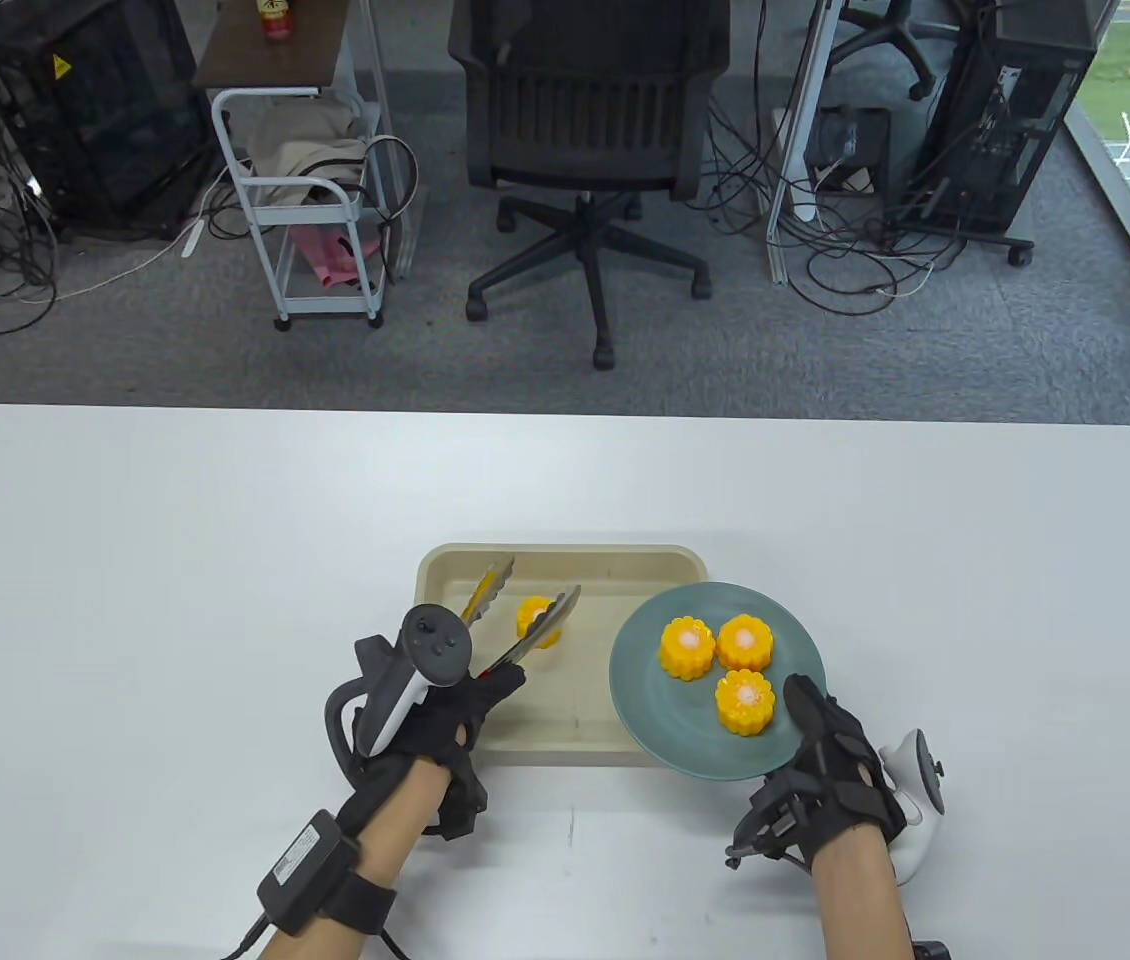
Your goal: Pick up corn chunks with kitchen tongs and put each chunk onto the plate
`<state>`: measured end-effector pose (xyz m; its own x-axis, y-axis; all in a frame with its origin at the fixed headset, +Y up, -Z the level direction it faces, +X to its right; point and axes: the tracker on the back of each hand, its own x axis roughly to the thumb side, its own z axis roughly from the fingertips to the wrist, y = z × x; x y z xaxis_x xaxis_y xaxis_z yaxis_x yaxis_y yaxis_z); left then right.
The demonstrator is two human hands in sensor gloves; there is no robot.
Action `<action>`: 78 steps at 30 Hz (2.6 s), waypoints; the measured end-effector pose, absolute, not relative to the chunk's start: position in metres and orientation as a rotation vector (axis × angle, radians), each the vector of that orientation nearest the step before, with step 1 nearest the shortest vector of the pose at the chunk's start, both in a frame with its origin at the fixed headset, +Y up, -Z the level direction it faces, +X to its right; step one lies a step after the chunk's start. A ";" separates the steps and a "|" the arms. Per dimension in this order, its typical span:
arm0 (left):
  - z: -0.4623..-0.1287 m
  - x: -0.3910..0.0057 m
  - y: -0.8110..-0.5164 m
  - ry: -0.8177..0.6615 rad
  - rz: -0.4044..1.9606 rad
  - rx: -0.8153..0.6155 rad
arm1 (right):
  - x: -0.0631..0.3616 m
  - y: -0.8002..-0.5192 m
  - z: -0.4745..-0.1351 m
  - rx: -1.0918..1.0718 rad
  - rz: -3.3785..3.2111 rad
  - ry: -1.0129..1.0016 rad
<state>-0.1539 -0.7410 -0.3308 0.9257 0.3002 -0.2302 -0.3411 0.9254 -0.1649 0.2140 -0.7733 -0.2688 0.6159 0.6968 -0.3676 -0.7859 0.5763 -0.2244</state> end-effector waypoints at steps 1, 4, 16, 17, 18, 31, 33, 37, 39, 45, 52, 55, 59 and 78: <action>-0.332 -0.153 -0.743 0.208 0.319 -0.210 | 0.214 -0.773 -0.269 -0.386 0.880 0.250; -0.335 -0.151 -0.750 0.209 0.309 -0.246 | 0.214 -0.774 -0.268 -0.386 0.887 0.250; -0.337 -0.143 -0.753 0.218 0.173 -0.242 | 0.212 -0.776 -0.266 -0.376 0.908 0.262; -0.338 -0.143 -0.753 0.216 0.171 -0.237 | 0.212 -0.776 -0.266 -0.376 0.908 0.262; -0.338 -0.144 -0.753 0.211 0.172 -0.234 | 0.211 -0.776 -0.266 -0.376 0.908 0.262; -0.312 -0.155 -0.707 0.120 0.318 -0.105 | 0.215 -0.776 -0.266 -0.405 0.866 0.211; -0.301 -0.154 -0.695 0.088 0.340 -0.072 | 0.217 -0.777 -0.266 -0.413 0.858 0.201; -0.280 -0.147 -0.673 0.009 0.379 -0.018 | 0.221 -0.779 -0.266 -0.431 0.847 0.180; -0.269 -0.142 -0.664 -0.041 0.404 -0.009 | 0.223 -0.780 -0.267 -0.441 0.844 0.174; -0.241 -0.120 -0.646 -0.177 0.444 0.013 | 0.225 -0.784 -0.268 -0.453 0.849 0.180; -0.232 -0.100 -0.652 -0.249 0.357 -0.057 | 0.225 -0.783 -0.268 -0.448 0.844 0.176; -0.233 -0.095 -0.655 -0.255 0.344 -0.059 | 0.225 -0.783 -0.268 -0.448 0.843 0.178; -0.236 -0.089 -0.658 -0.258 0.312 -0.055 | 0.224 -0.782 -0.268 -0.445 0.839 0.187; -0.260 -0.132 -0.669 -0.102 0.550 -0.044 | 0.223 -0.783 -0.269 -0.440 0.834 0.195</action>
<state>-0.1322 -0.6694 -0.2597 0.8474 0.5241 0.0850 -0.5197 0.8516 -0.0694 0.2232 -0.7825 -0.2690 0.6604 0.6716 -0.3358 -0.7509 0.5884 -0.3000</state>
